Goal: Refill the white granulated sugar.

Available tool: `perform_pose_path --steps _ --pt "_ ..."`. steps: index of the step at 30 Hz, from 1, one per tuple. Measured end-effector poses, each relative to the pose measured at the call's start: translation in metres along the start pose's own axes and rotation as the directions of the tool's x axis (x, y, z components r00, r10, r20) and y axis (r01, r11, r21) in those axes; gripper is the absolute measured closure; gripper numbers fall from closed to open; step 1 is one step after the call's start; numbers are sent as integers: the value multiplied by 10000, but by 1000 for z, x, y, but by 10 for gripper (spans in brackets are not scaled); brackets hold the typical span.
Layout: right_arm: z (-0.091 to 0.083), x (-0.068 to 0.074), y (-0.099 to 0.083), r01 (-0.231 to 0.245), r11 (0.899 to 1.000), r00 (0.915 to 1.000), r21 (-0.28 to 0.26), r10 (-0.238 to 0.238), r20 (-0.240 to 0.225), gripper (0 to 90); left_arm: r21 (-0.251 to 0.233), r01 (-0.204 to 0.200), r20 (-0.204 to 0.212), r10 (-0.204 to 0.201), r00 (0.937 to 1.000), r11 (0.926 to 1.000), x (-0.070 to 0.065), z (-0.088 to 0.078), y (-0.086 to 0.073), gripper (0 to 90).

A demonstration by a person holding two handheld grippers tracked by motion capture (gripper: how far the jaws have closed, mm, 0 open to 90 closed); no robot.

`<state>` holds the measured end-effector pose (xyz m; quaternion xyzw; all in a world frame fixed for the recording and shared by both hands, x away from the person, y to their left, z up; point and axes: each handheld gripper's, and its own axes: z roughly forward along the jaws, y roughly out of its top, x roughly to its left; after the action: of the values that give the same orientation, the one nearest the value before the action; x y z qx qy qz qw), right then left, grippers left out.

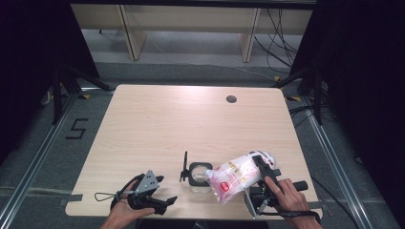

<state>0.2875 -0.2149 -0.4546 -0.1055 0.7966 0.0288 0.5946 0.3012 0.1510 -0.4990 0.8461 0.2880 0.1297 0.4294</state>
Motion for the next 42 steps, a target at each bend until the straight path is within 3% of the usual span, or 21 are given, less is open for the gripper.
perform_pose_path --steps 1,5,7,8,9,10,12,14,15,17,19,22,25,27,30,31,34,36,40,41,42 --pt "-2 -2 2 137 9994 9999 308 -135 -71 378 -146 64 29 -64 10000 9999 0 1 0 154" --pt "-1 -5 3 622 9981 9979 47 -623 203 380 24 -115 38 115 9999 9999 1 0 0 153" --pt "-4 -5 5 654 9971 9978 393 -658 89 381 36 -39 18 39 10000 10000 0 0 0 154" --pt "-2 -5 4 734 9972 9968 138 -738 297 381 25 -30 29 30 10000 10000 0 0 0 154" --pt "-3 0 4 46 9995 9997 303 -53 250 382 -104 20 39 -20 10000 9999 -1 1 -1 154" --pt "-3 -5 5 643 9976 9977 254 -649 211 382 -87 -24 43 24 10000 10000 0 1 -1 154" --pt "-5 -4 6 426 9981 9990 435 -431 108 382 86 135 -78 -135 9999 9999 0 0 -1 153" --pt "-4 -8 7 1019 9945 9945 245 -1024 209 383 15 123 7 -123 9999 9999 0 1 -1 154" --pt "-5 -8 7 1020 9943 9945 312 -1026 191 383 69 -187 -60 187 9998 9998 2 0 0 154" --pt "-4 -6 6 899 9954 9956 345 -907 229 384 176 55 -68 -54 10000 9998 1 0 0 154" --pt "-4 -7 6 930 9953 9953 281 -938 258 384 -217 254 33 -253 9997 9994 -1 2 -1 154" --pt "-3 -7 5 888 9959 9953 167 -893 379 385 83 132 -82 -131 9999 9999 0 0 -1 153" --pt "-4 -9 5 1016 9946 9942 234 -1023 341 385 -129 0 20 0 10000 9999 0 1 -1 154" --pt "-5 -7 5 737 9965 9968 390 -748 287 385 -49 251 -30 -251 9997 9997 -1 1 -1 154" --pt "-6 -8 6 841 9955 9960 443 -854 266 386 -232 150 25 -149 9999 9996 -1 2 -1 154" --pt "-6 -10 6 996 9939 9946 482 -1009 253 386 -209 450 59 -448 9990 9988 -2 2 -1 154" --pt "-7 -12 6 1227 9917 9913 373 -1243 441 386 -201 433 59 -432 9990 9989 -2 2 -1 154" --pt "-6 -9 5 873 9957 9946 308 -889 531 386 68 212 -101 -211 9997 9998 0 1 -1 154" --pt "-7 -10 4 1005 9941 9935 412 -1025 487 387 -159 427 41 -427 9991 9990 -2 1 -1 154" --pt "-8 -13 5 1282 9911 9895 354 -1303 630 387 3 134 -59 -134 9999 9999 1 0 -1 154" --pt "-8 -13 5 1171 9923 9910 404 -1194 597 387 -4 259 5 -259 9997 9997 0 0 -1 154"
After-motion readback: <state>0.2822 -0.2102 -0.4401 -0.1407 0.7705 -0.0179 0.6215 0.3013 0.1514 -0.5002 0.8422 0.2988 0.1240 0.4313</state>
